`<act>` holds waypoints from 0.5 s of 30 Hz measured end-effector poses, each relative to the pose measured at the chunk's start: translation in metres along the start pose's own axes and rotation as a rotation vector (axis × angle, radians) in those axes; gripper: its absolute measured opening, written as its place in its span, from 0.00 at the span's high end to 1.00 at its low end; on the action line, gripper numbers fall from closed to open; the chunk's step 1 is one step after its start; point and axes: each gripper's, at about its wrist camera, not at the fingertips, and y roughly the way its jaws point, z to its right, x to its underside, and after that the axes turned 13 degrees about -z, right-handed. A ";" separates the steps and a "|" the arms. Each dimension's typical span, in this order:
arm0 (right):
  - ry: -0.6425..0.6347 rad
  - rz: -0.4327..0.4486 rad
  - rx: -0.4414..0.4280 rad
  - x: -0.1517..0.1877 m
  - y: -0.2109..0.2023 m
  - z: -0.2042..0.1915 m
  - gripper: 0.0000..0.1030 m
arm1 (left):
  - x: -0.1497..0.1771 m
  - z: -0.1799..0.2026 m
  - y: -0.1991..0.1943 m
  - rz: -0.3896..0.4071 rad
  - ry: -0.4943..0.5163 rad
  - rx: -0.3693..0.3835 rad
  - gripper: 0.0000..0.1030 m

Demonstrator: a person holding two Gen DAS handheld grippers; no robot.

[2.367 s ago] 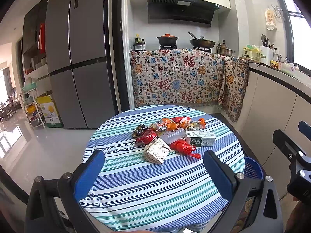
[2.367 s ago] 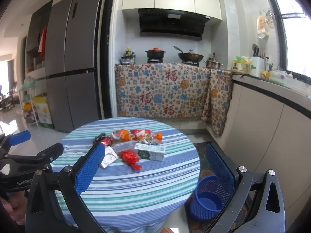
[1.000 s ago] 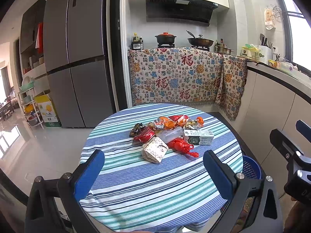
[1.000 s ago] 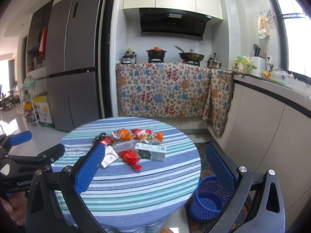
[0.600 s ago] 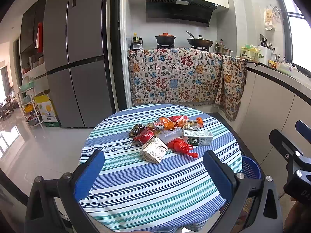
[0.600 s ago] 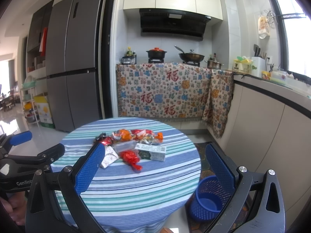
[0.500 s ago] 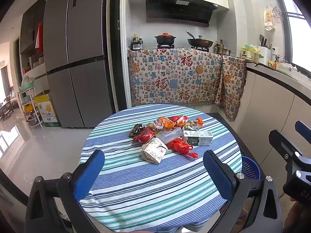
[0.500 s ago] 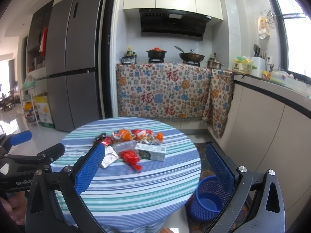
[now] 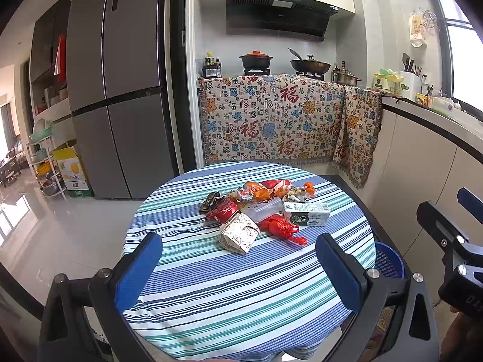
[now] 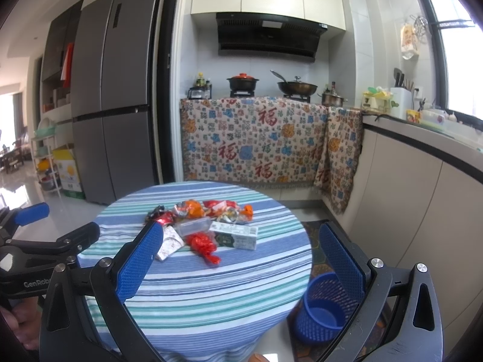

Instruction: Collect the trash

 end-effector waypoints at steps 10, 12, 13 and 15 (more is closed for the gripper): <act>0.000 0.000 -0.001 0.000 0.000 0.000 0.00 | 0.001 0.001 0.000 -0.001 0.001 0.001 0.00; 0.001 -0.002 -0.001 0.001 0.002 0.001 0.00 | 0.001 0.002 0.000 -0.004 0.002 0.000 0.00; 0.000 -0.004 -0.002 0.001 0.003 0.001 0.00 | 0.001 0.003 0.001 -0.007 0.000 0.001 0.00; 0.002 -0.007 -0.003 0.002 0.005 0.002 0.00 | 0.000 0.002 0.004 -0.015 -0.004 0.005 0.00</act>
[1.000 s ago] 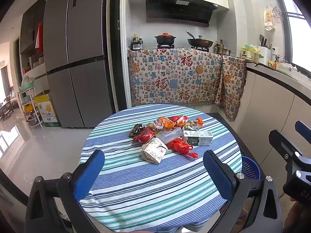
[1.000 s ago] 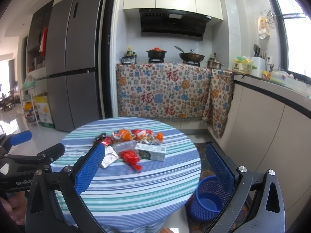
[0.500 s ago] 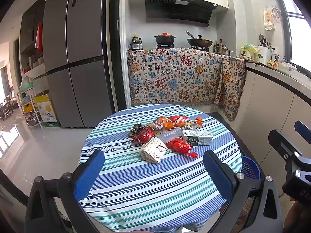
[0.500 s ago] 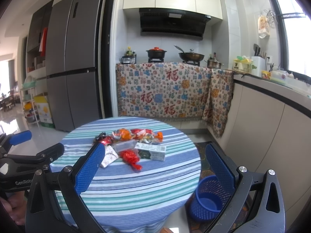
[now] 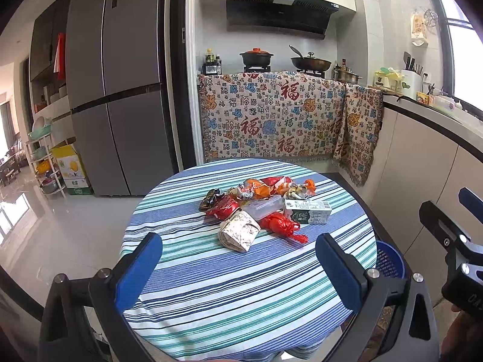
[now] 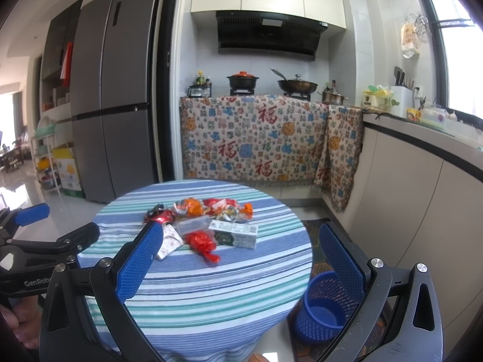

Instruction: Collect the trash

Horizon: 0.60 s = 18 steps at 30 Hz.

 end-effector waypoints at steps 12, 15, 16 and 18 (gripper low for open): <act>0.012 -0.019 -0.003 0.002 0.009 0.007 0.00 | -0.004 -0.001 0.010 -0.016 0.004 0.008 0.00; 0.014 -0.026 -0.003 0.003 0.012 0.009 0.00 | -0.004 -0.001 0.011 -0.017 0.004 0.008 0.00; 0.014 -0.027 -0.004 0.003 0.012 0.009 0.00 | -0.004 -0.001 0.012 -0.019 0.004 0.007 0.00; 0.014 -0.031 -0.003 0.003 0.014 0.009 0.00 | -0.005 -0.002 0.013 -0.022 0.005 0.008 0.00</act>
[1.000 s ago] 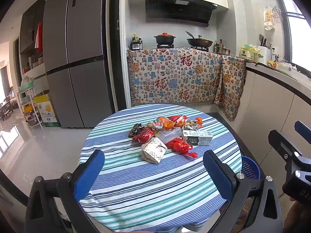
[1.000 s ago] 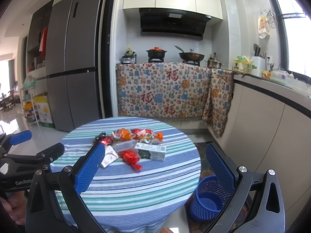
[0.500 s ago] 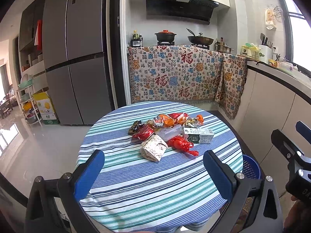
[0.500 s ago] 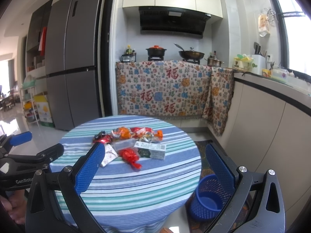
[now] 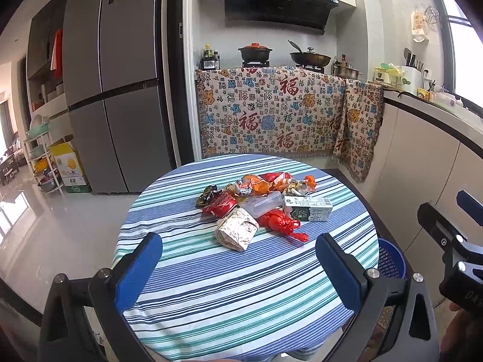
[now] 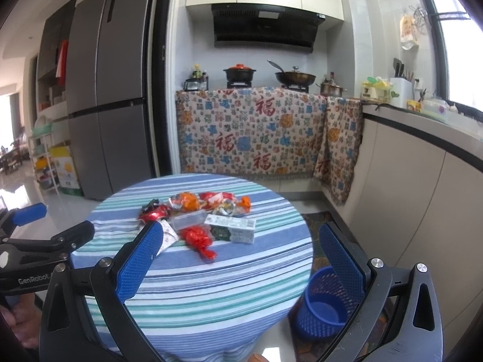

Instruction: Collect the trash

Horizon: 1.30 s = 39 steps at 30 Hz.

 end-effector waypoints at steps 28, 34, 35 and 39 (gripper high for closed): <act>0.003 -0.026 -0.005 0.000 0.018 0.007 0.00 | 0.006 -0.021 0.055 -0.092 -0.010 -0.015 0.00; -0.004 -0.057 -0.020 0.005 0.034 0.007 0.00 | 0.014 -0.032 0.093 -0.155 -0.006 0.072 0.00; -0.005 -0.065 -0.024 0.007 0.038 0.007 0.00 | 0.015 -0.033 0.100 -0.164 0.000 0.081 0.00; -0.019 -0.092 -0.041 0.012 0.058 0.006 0.00 | 0.020 -0.033 0.131 -0.208 0.040 0.099 0.00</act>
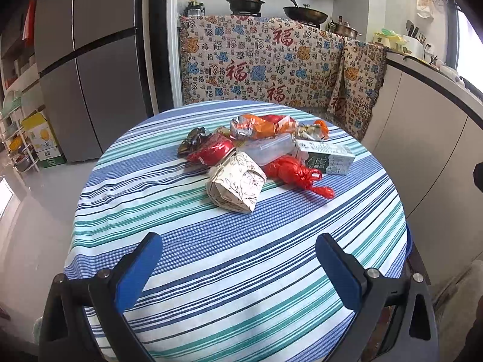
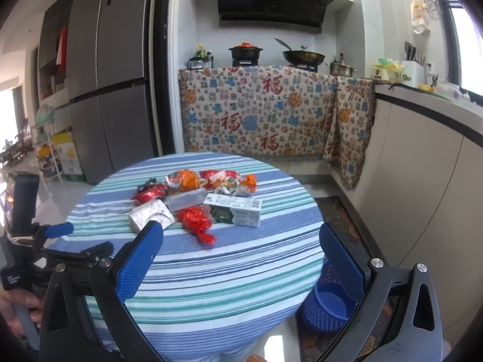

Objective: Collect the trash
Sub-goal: 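Grasp the patterned paper box with the left gripper while the right gripper grasps the red bag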

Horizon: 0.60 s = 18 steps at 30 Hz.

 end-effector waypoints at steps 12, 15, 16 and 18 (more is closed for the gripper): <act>-0.103 -0.218 -0.123 0.012 0.123 -0.006 0.00 | -0.025 -0.011 0.082 -0.089 0.041 0.034 0.00; -0.106 -0.308 -0.181 0.018 0.155 -0.005 0.01 | -0.032 -0.014 0.101 -0.119 0.046 0.025 0.00; -0.110 -0.337 -0.188 0.019 0.166 -0.006 0.03 | -0.033 -0.016 0.106 -0.124 0.043 0.030 0.00; -0.134 -0.379 -0.199 0.020 0.184 -0.009 0.10 | -0.037 -0.020 0.114 -0.139 0.041 0.033 0.00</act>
